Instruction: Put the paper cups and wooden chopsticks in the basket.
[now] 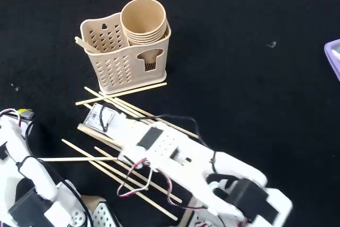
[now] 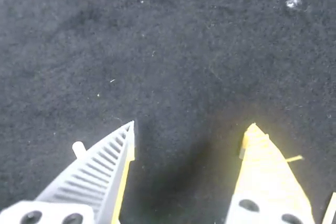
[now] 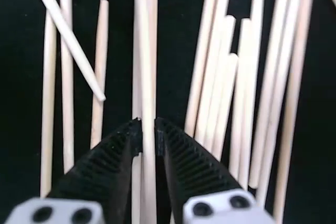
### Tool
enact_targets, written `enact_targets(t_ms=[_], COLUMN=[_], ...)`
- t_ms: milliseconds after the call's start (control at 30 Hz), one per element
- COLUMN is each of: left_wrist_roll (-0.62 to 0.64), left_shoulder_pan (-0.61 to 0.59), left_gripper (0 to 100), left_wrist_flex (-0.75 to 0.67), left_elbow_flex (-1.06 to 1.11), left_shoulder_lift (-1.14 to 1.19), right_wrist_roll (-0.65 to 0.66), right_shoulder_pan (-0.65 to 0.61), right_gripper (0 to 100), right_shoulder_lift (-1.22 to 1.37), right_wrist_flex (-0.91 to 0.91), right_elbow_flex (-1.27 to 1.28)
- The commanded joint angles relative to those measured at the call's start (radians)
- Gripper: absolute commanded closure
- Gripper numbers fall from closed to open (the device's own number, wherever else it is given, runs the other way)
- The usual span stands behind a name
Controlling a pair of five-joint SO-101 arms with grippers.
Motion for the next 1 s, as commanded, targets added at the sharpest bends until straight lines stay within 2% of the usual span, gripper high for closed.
enact_targets(t_ms=[0, 333, 433, 567, 700, 800, 967], left_wrist_roll=[-0.002, -0.002, -0.002, -0.002, -0.002, -0.003, -0.005], left_shoulder_pan=[0.015, 0.015, 0.018, 0.019, 0.025, 0.038, 0.042], left_gripper=[68, 68, 68, 68, 68, 68, 68], left_wrist_flex=[-0.012, -0.012, -0.020, -0.078, -0.115, -0.114, -0.120], left_elbow_flex=[-0.005, -0.005, 0.005, 0.039, 0.053, 0.056, 0.074], left_shoulder_lift=[-0.034, -0.034, -0.034, -0.034, -0.034, -0.034, -0.034], right_wrist_roll=[-0.003, -0.002, -0.002, 0.000, 0.000, 0.000, -0.011], right_shoulder_pan=[0.017, 0.020, 0.081, 0.198, 0.224, 0.229, 0.235], right_gripper=[98.7, 98.8, 98.8, 98.8, 98.7, 98.7, 98.8], right_shoulder_lift=[-0.143, -0.200, -0.240, -0.420, -0.630, -0.737, -0.728], right_wrist_flex=[0.002, -0.003, 0.011, 0.114, 0.141, 0.035, -0.284], right_elbow_flex=[0.031, 0.079, 0.056, -0.016, -0.097, -0.148, -0.166])
